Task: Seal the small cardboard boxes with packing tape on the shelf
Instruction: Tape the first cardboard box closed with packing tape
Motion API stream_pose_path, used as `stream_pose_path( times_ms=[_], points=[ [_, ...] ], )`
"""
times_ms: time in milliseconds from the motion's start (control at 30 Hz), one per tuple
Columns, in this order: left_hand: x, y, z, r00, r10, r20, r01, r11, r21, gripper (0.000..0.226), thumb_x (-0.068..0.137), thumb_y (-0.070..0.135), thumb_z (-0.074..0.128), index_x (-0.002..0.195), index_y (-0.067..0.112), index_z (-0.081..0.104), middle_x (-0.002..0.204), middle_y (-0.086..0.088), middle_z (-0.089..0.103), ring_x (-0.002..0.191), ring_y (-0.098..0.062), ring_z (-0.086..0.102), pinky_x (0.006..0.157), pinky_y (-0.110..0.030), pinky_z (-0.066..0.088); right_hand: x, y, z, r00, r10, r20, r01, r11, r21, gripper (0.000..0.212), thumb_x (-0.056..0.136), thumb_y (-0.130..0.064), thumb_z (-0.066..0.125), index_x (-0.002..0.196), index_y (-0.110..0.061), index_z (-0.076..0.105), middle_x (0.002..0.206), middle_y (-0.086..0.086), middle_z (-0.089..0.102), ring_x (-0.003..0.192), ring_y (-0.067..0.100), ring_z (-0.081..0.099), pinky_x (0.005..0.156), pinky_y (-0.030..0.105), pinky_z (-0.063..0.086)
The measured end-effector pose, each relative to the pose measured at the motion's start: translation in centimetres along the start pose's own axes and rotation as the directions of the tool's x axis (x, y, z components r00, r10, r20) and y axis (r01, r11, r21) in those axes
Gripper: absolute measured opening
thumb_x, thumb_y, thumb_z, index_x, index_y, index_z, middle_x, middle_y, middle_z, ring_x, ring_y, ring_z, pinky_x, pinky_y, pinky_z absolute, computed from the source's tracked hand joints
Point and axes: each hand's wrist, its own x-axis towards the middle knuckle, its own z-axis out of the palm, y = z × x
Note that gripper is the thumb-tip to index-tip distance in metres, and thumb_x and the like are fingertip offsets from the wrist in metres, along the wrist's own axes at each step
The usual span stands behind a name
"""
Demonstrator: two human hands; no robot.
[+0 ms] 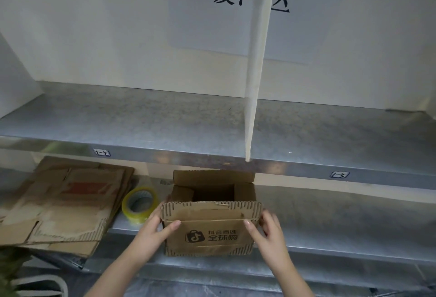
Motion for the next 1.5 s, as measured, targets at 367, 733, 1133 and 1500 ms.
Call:
stream_pose_path(
  times_ms=[367, 733, 1133, 1500],
  points=[
    [2.2, 2.8, -1.1, 0.984, -0.154, 0.09, 0.166, 0.976, -0.142, 0.118, 0.062, 0.031, 0.087, 0.147, 0.052, 0.007, 0.16, 0.005, 0.012, 0.146, -0.026, 0.015, 0.117, -0.051, 0.022, 2.8, -1.6, -1.2, 0.982, 0.171, 0.084, -0.186, 0.952, 0.241, 0.081, 0.079, -0.023, 0.079, 0.137, -0.048, 0.027, 0.124, -0.004, 0.048, 0.113, 0.023, 0.055, 0.092, 0.053, 0.053],
    [4.0, 2.5, -2.5, 0.986, -0.105, 0.13, 0.111, 0.993, -0.046, 0.101, 0.074, 0.032, 0.082, 0.142, 0.058, 0.011, 0.151, 0.005, 0.031, 0.142, -0.023, 0.026, 0.111, -0.039, 0.033, 5.6, -2.7, -2.4, 0.901, 0.246, 0.356, -0.339, 0.912, 0.229, 0.115, 0.074, 0.01, 0.074, 0.145, -0.058, 0.016, 0.138, -0.014, 0.033, 0.117, 0.019, 0.044, 0.083, 0.059, 0.055],
    [3.8, -0.3, -1.3, 0.996, -0.053, 0.072, 0.047, 0.995, 0.094, 0.079, 0.069, 0.05, 0.078, 0.136, 0.04, 0.038, 0.14, 0.012, 0.045, 0.135, -0.012, 0.038, 0.113, -0.037, 0.033, 3.9, 1.0, -1.0, 0.935, 0.187, 0.301, -0.258, 0.942, 0.216, 0.089, 0.071, 0.003, 0.077, 0.132, -0.05, 0.041, 0.141, -0.017, 0.043, 0.121, 0.008, 0.05, 0.086, 0.025, 0.055],
    [5.7, 0.6, 4.9, 0.993, 0.061, 0.098, -0.079, 0.979, 0.187, 0.066, 0.079, 0.041, 0.076, 0.135, 0.042, 0.04, 0.143, 0.013, 0.037, 0.13, -0.008, 0.039, 0.105, -0.024, 0.034, 4.7, 2.5, -6.7, 0.969, 0.193, 0.153, -0.203, 0.978, 0.048, 0.054, 0.085, -0.022, 0.074, 0.128, -0.044, 0.051, 0.137, -0.013, 0.048, 0.12, 0.019, 0.051, 0.068, 0.028, 0.055]
  ],
)
